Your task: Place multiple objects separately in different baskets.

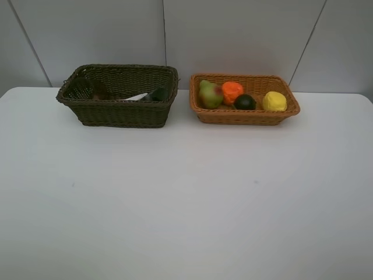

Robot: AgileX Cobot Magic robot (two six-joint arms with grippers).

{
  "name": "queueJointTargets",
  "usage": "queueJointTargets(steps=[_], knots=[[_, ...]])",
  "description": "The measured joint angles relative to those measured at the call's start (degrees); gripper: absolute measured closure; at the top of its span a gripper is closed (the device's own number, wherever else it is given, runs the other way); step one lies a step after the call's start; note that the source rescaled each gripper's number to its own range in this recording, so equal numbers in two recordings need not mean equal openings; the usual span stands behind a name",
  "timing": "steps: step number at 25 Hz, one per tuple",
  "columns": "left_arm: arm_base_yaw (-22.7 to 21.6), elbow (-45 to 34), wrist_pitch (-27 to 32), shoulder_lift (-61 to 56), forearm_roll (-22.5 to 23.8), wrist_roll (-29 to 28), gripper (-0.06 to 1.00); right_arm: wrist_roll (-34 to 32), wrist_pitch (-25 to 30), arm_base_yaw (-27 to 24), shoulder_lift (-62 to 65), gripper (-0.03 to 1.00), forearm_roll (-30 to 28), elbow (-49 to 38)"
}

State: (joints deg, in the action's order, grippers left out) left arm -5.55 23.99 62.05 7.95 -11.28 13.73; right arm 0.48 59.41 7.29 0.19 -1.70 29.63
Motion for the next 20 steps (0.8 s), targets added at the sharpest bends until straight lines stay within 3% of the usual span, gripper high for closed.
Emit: queueJointTargets(steps=[10, 20], knots=[[-0.41, 0.00, 0.54, -7.84, -2.24, 3.37, 0.02, 0.00, 0.00, 0.00, 0.00, -0.03, 0.00, 0.00], [-0.41, 0.00, 1.20, -8.23, -3.14, 4.46, 0.02, 0.00, 0.00, 0.00, 0.00, -0.03, 0.06, 0.00]])
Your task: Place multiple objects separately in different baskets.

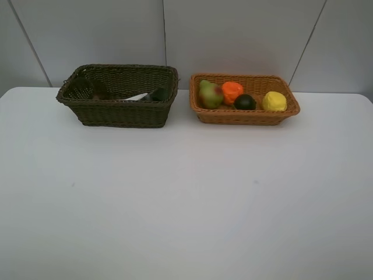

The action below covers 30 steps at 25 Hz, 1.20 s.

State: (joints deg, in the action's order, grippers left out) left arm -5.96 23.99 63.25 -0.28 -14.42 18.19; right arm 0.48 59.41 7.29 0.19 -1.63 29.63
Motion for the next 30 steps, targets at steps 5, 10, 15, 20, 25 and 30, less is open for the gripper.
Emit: queueJointTargets(steps=[5, 10, 15, 20, 25, 30], knots=[[0.00, 0.00, 0.06, 0.00, 0.00, 0.00, 0.02, 0.00, 0.00, 0.00, 0.00, -0.03, 0.00, 0.00], [0.00, 0.00, 0.06, 0.00, -0.05, 0.00, 0.02, 0.00, 0.00, 0.00, 0.00, -0.03, 0.00, 0.00], [0.00, 0.00, 0.06, 0.00, -0.05, 0.01, 0.02, 0.00, 0.00, 0.00, 0.00, -0.03, 0.00, 0.00], [0.00, 0.00, 0.06, 0.00, -0.05, 0.17, 0.02, 0.00, 0.00, 0.00, 0.00, -0.03, 0.00, 0.00], [0.00, 0.00, 0.06, 0.00, -0.05, 0.16, 0.02, 0.00, 0.00, 0.00, 0.00, -0.03, 0.00, 0.00], [0.00, 0.00, 0.06, 0.00, -0.05, 0.16, 0.02, 0.00, 0.00, 0.00, 0.00, -0.03, 0.00, 0.00]])
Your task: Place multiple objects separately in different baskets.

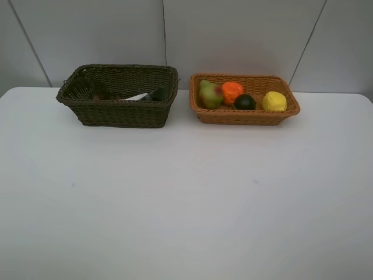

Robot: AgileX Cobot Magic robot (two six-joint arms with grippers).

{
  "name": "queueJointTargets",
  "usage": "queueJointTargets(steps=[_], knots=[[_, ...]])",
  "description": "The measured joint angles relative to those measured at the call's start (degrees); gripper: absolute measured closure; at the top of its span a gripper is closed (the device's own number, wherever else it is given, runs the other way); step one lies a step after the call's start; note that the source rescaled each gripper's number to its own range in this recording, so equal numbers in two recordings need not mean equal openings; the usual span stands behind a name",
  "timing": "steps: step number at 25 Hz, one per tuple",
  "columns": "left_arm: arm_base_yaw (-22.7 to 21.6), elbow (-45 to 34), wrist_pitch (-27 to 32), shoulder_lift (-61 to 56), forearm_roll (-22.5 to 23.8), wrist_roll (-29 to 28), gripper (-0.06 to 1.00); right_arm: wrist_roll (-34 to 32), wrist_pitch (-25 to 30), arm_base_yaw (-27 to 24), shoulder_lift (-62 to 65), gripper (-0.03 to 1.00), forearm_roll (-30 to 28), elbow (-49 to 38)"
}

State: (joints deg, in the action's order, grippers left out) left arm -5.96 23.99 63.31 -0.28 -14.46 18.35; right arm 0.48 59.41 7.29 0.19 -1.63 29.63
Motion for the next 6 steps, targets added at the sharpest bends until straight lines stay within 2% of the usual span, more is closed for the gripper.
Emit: queueJointTargets(steps=[6], knots=[[0.00, 0.00, 0.00, 0.00, 0.00, 0.00, 0.02, 0.00, 0.00, 0.00, 0.00, -0.03, -0.05, 0.00]])
